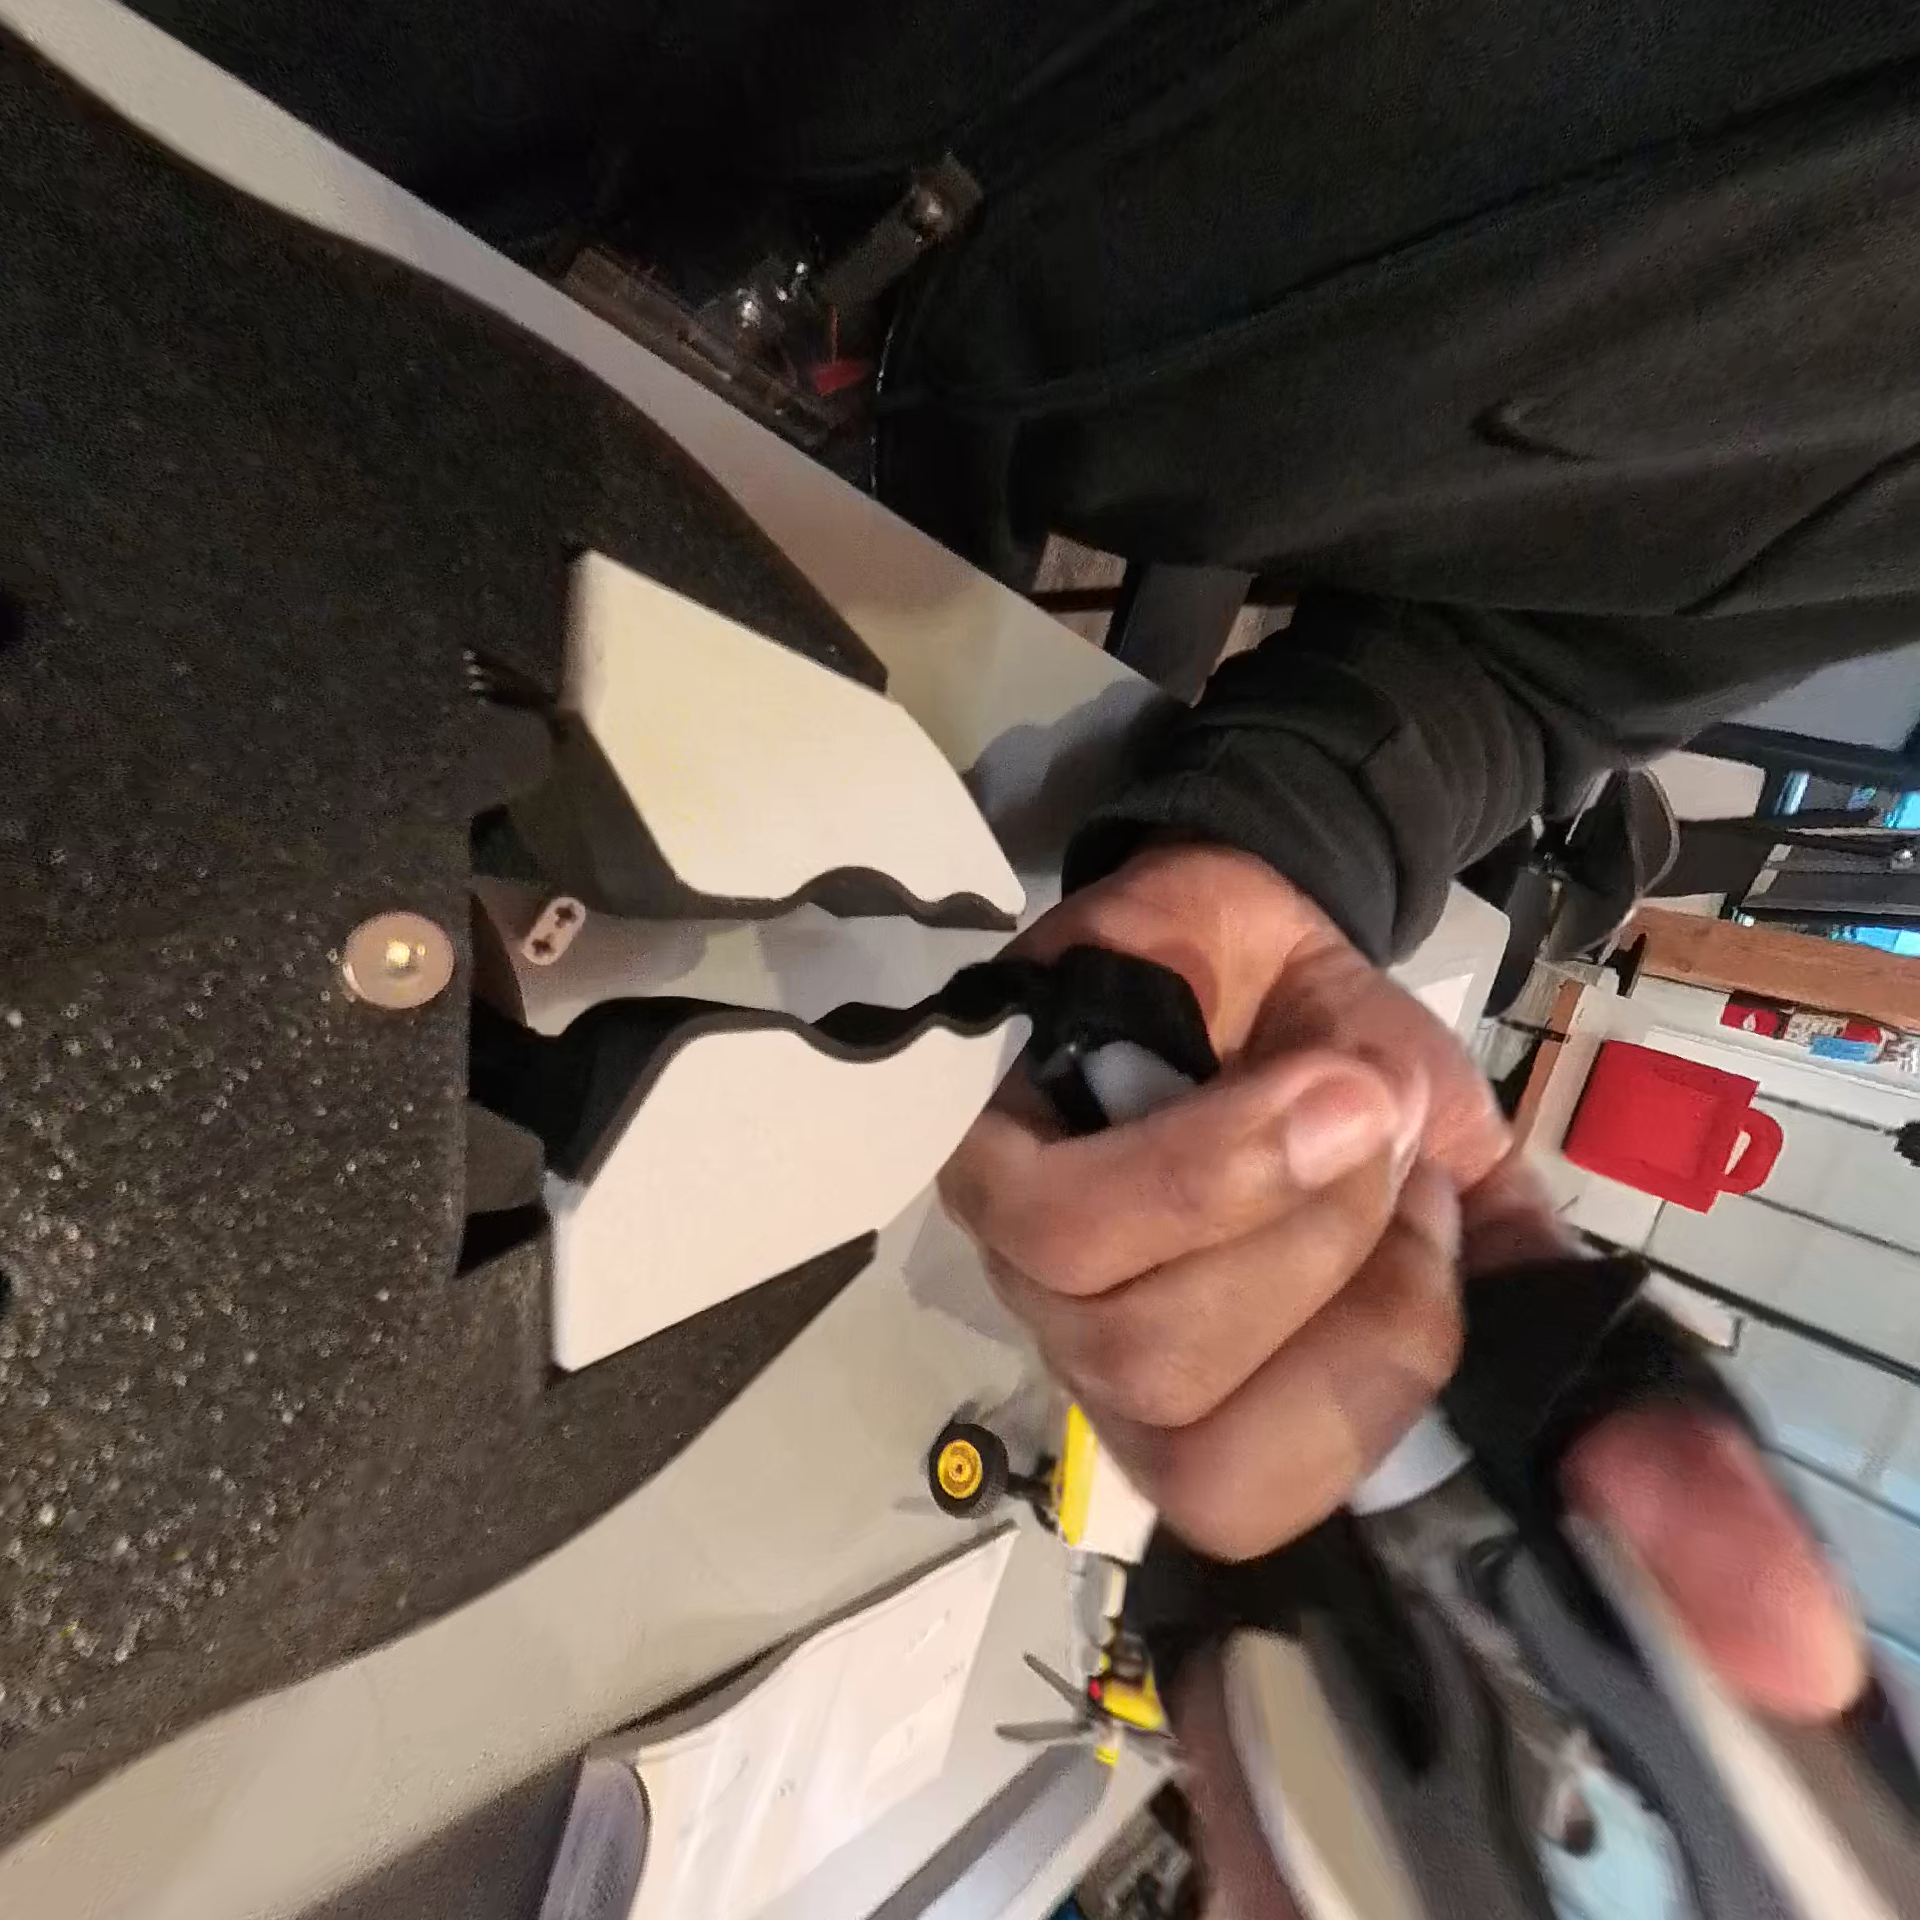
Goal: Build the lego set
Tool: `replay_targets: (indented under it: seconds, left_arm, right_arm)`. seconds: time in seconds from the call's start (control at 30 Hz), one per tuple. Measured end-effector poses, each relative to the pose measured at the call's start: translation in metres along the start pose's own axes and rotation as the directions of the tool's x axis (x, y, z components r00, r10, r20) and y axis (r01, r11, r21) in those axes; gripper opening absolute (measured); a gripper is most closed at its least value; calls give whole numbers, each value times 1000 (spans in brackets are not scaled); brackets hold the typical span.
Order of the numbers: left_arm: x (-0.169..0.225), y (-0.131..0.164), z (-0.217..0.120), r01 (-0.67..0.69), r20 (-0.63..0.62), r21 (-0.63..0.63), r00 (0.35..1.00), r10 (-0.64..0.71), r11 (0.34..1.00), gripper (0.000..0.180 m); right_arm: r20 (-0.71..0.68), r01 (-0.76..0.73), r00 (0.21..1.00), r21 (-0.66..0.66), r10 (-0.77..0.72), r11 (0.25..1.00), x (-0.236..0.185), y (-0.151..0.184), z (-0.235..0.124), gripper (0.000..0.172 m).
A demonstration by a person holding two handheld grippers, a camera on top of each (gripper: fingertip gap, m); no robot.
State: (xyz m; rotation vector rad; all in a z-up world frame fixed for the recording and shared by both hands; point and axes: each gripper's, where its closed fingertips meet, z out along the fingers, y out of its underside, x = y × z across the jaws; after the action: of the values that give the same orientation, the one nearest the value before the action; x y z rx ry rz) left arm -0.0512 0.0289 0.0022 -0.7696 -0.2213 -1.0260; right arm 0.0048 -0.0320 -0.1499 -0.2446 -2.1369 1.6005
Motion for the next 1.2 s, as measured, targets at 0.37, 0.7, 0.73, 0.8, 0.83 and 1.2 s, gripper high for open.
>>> replay_targets:
  seconds: [0.37, 0.7, 0.73, 0.8, 0.83, 1.2]
  left_arm:
    - [-19, 40, -18, -398, 120, -463, 857, 501, 792, 5]
    - [-35, 91, -66, -441, -80, -750, 800, 595, 492, 5]
    - [-38, 90, -68, -421, -63, -752, 812, 581, 507, 5]
    - [-41, 89, -72, -383, -33, -755, 833, 552, 532, 4]
    - [-43, 88, -74, -371, -22, -761, 835, 549, 533, 5]
    - [-56, 87, -87, -317, 21, -790, 841, 541, 524, 5]
  right_arm:
    - [36, 50, 999, -300, -41, 953, 23, 43, -42, 17]
    - [287, 226, 953, -460, -97, 859, 0, 91, -40, 16]
    - [296, 226, 950, -454, -93, 862, 0, 90, -39, 16]
    - [312, 237, 946, -459, -95, 856, 0, 91, -37, 15]
    - [316, 240, 944, -464, -94, 852, 0, 92, -35, 15]
    - [318, 189, 948, -505, -22, 842, -2, 91, -27, 9]
